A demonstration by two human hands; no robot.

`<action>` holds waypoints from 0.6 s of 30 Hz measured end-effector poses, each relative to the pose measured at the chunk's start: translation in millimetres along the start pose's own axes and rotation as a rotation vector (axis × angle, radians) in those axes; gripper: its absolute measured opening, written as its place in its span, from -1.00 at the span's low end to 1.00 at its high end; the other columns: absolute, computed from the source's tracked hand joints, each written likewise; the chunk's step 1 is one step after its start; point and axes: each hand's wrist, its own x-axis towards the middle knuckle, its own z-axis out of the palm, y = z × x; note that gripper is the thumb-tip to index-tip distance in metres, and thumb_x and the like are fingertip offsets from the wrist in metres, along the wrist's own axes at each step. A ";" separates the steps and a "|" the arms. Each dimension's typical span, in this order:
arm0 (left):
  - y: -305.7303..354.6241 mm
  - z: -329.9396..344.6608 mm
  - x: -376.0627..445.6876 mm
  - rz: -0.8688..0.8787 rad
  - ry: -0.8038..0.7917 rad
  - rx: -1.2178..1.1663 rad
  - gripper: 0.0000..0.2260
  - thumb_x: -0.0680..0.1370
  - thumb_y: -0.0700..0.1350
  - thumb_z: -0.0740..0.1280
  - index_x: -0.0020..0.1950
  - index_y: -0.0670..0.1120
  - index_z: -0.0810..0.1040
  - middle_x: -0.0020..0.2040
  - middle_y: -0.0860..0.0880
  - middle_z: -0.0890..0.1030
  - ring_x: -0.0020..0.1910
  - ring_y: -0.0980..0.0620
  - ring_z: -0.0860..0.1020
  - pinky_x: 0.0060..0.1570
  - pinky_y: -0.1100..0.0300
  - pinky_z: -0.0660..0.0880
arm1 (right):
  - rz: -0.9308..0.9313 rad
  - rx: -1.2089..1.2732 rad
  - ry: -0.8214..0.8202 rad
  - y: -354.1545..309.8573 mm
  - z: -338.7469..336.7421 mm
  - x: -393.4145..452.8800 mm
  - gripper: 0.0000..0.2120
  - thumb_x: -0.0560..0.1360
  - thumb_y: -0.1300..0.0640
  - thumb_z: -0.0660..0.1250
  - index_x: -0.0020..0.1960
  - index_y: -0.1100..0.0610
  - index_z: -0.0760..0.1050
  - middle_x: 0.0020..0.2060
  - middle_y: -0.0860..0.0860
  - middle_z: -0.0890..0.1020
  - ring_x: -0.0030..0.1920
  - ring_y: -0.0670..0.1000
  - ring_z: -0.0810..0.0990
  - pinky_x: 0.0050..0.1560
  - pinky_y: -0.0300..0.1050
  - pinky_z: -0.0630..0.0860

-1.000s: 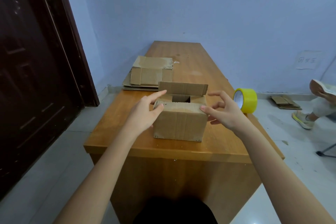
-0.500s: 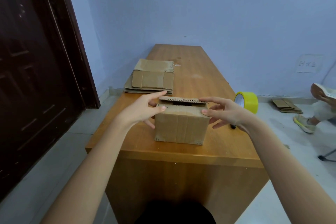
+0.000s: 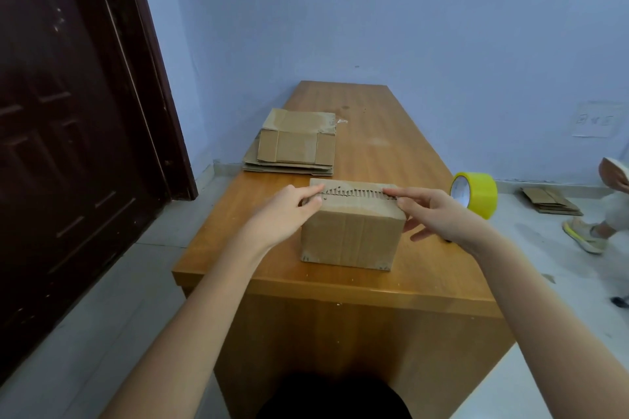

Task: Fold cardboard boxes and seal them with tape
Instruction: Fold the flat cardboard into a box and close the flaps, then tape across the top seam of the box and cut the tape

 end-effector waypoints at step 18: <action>23.7 20.9 14.9 0.018 0.094 0.358 -0.59 0.66 0.11 -0.12 0.52 0.19 0.09 -0.11 0.06 0.35 -0.26 0.08 0.44 -0.33 0.19 0.28 | 0.363 -0.271 0.452 39.4 -122.4 51.7 -0.63 0.57 0.11 0.17 0.11 0.44 0.45 -0.10 -0.01 0.28 -0.10 0.21 0.43 0.04 0.12 0.50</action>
